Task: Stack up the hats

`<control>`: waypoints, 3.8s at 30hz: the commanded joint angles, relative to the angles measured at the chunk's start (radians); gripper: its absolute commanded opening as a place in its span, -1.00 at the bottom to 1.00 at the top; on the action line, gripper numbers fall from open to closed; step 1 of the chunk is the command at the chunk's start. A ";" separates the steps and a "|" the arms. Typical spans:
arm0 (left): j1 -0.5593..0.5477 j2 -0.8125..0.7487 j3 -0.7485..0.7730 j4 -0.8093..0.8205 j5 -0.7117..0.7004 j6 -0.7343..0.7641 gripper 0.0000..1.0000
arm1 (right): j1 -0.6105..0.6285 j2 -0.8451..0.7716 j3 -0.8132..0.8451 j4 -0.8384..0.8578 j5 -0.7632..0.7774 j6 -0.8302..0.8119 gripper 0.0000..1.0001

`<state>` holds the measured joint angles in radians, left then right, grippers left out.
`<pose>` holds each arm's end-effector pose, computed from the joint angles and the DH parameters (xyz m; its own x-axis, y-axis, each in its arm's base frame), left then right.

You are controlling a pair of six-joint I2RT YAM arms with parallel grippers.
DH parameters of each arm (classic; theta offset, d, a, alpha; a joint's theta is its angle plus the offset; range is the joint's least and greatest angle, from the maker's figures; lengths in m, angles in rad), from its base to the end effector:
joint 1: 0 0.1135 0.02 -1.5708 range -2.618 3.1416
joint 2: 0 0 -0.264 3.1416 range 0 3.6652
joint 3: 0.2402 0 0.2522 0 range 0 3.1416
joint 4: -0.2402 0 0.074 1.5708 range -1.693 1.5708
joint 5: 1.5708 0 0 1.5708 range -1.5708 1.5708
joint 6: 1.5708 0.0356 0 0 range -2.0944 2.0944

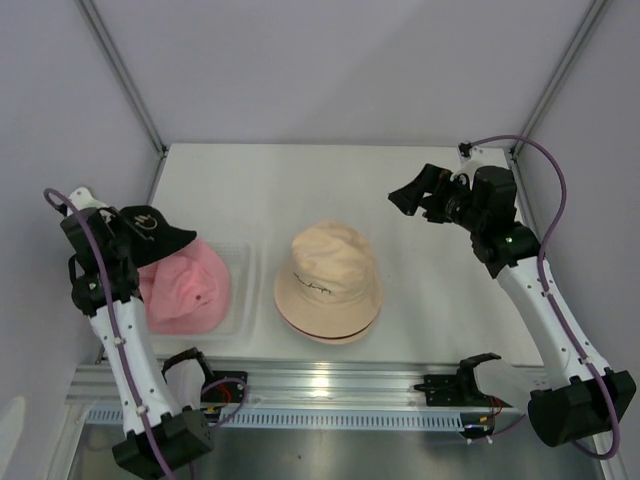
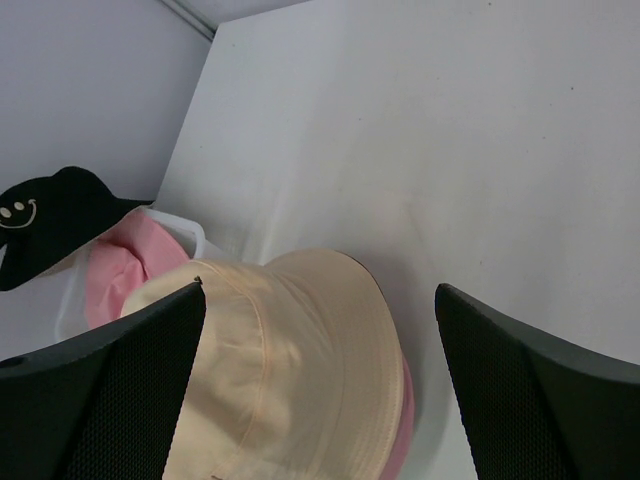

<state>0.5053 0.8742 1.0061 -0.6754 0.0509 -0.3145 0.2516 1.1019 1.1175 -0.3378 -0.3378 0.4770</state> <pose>0.1578 0.0852 0.3510 -0.2926 -0.5149 -0.8058 -0.5635 0.7736 -0.2898 0.2360 0.0729 0.3787 -0.5201 0.3136 -0.7945 -0.3383 0.7785 0.5287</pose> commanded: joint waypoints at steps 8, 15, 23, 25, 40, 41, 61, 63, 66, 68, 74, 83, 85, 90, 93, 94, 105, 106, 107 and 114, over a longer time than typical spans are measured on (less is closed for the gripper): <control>-0.333 -0.188 0.265 0.011 0.389 -0.174 -0.99 | 0.000 -0.037 0.022 0.010 -0.081 0.034 0.99; -0.496 -0.144 0.348 0.080 0.279 -0.193 -0.99 | 0.000 -0.103 -0.038 0.019 -0.092 0.051 0.99; -0.492 -0.006 0.373 -0.125 -0.210 -0.087 -0.22 | 0.000 -0.146 -0.050 -0.049 -0.047 0.003 0.99; -0.473 0.058 0.399 -0.154 -0.295 -0.075 0.51 | 0.000 -0.140 -0.054 -0.046 -0.047 0.000 0.99; -0.323 0.725 0.666 -0.321 -0.244 0.190 0.77 | 0.000 0.055 -0.025 0.031 -0.052 0.021 0.99; -0.326 0.744 0.670 -0.328 -0.247 0.201 0.75 | -0.002 0.082 -0.022 0.034 -0.052 0.025 0.99; -0.347 0.801 0.699 -0.279 -0.348 0.241 -0.99 | -0.002 0.167 0.010 0.051 -0.052 0.029 0.99; -0.346 0.778 0.718 -0.259 -0.401 0.232 -0.99 | -0.002 0.159 0.005 0.049 -0.044 0.028 0.99; -0.347 0.731 0.802 -0.222 -0.452 0.235 -0.99 | 0.002 0.148 -0.002 0.056 -0.037 0.035 0.99; -0.355 0.724 0.837 -0.233 -0.491 0.252 -0.99 | -0.002 0.147 -0.002 0.057 -0.029 0.038 0.99; -0.427 0.643 0.975 -0.245 -0.488 0.347 -0.99 | -0.002 0.145 0.001 0.066 -0.017 0.055 0.99; -0.938 0.557 1.085 -0.314 -0.437 0.362 -0.99 | -0.021 0.070 0.022 -0.032 0.071 0.063 0.99; -1.042 0.581 1.115 -0.319 -0.454 0.362 -0.99 | -0.035 0.038 0.013 -0.079 0.086 0.058 0.99; -1.315 0.666 1.187 -0.374 -0.522 0.354 -0.99 | -0.130 -0.091 -0.016 -0.211 0.114 0.061 0.99; -1.427 0.701 1.211 -0.409 -0.545 0.354 -0.99 | -0.181 -0.176 -0.031 -0.265 0.108 0.055 0.99; -1.471 0.703 1.207 -0.415 -0.557 0.351 -0.99 | -0.190 -0.198 -0.039 -0.277 0.106 0.054 0.99; -1.674 0.704 1.066 -0.518 -0.701 0.264 -0.99 | -0.213 -0.367 -0.056 -0.406 0.128 0.045 0.99; -1.698 0.703 1.059 -0.532 -0.706 0.250 -0.99 | -0.213 -0.373 -0.059 -0.406 0.123 0.051 0.99; -1.706 0.700 1.049 -0.532 -0.697 0.235 -0.99 | -0.213 -0.381 -0.071 -0.403 0.111 0.055 0.99; -1.758 0.629 0.842 -0.469 -0.631 0.077 -0.99 | -0.212 -0.413 -0.154 -0.353 0.016 0.106 0.99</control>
<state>-1.2346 1.5639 1.8874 -1.1831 -0.5941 -0.1337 0.0433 0.7021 0.9916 -0.7208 -0.2649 0.5507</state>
